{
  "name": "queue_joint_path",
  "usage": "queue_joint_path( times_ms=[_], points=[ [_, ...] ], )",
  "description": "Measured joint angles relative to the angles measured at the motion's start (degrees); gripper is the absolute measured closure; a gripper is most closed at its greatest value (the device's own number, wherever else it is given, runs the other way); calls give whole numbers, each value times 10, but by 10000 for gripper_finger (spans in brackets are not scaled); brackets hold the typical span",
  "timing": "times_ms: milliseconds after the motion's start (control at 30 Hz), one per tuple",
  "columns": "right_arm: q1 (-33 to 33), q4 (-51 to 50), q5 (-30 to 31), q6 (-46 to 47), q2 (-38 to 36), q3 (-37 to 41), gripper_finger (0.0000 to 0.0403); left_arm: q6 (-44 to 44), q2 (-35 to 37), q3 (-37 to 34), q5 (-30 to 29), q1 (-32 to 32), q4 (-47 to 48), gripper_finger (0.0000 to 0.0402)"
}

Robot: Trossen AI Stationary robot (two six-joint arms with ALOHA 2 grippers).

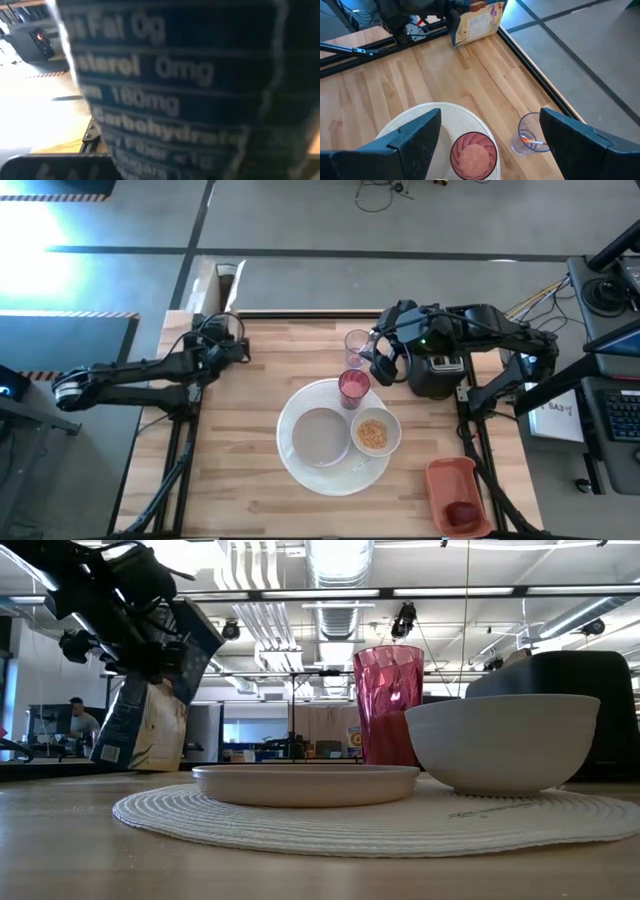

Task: Arrange a breakfast setting
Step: Pour the cereal from the cereal box into the white bowl

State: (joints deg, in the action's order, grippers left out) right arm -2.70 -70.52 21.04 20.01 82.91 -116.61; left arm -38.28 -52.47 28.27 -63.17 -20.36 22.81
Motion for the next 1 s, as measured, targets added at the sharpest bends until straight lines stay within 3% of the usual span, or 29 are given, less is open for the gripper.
queue_joint_path(
  times_ms=[200,467,767,900,1000],
  points=[
    [0,-4,0,0,0,0,76,-6,-1,69,22,0,147,271],
    [0,-31,0,-1,0,0,76,-100,-1,155,54,0,340,195],
    [0,-44,0,-3,0,0,76,-80,-1,269,232,0,494,166],
    [0,-84,0,11,0,0,76,-38,-1,310,324,0,542,166],
    [0,-136,-2,35,0,0,76,-15,-1,333,361,1,582,166]
  ],
)
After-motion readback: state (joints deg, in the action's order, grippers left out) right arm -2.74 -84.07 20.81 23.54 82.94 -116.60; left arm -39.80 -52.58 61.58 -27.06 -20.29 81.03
